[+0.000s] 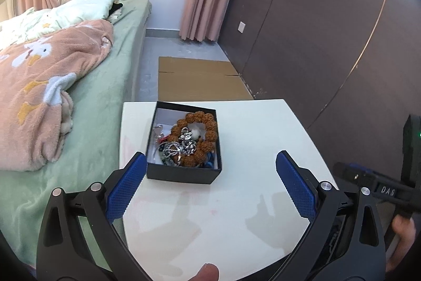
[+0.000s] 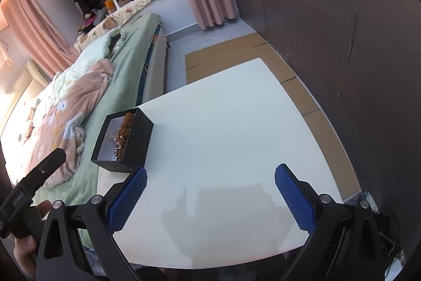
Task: Organize jewelry
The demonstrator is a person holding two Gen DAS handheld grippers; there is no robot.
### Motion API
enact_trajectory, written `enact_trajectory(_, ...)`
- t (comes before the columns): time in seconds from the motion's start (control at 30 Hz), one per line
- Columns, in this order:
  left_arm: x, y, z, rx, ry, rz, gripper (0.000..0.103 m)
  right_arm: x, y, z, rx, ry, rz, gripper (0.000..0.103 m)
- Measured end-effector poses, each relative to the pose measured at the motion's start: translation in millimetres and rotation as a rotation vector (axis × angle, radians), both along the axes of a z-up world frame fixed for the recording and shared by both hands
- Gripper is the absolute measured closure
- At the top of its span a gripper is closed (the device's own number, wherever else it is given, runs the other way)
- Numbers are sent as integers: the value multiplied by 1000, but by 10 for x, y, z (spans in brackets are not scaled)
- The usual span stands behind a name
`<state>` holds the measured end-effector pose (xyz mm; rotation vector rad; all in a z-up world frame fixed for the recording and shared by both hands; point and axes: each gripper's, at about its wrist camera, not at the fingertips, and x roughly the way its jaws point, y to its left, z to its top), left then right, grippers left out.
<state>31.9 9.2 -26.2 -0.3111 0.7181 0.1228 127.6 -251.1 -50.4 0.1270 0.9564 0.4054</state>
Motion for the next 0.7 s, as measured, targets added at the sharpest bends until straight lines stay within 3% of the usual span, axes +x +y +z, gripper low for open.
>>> enact_trajectory(0.7,-67,-133,100,57,-44,15,5,-87,-41,156,7,-48,65,8)
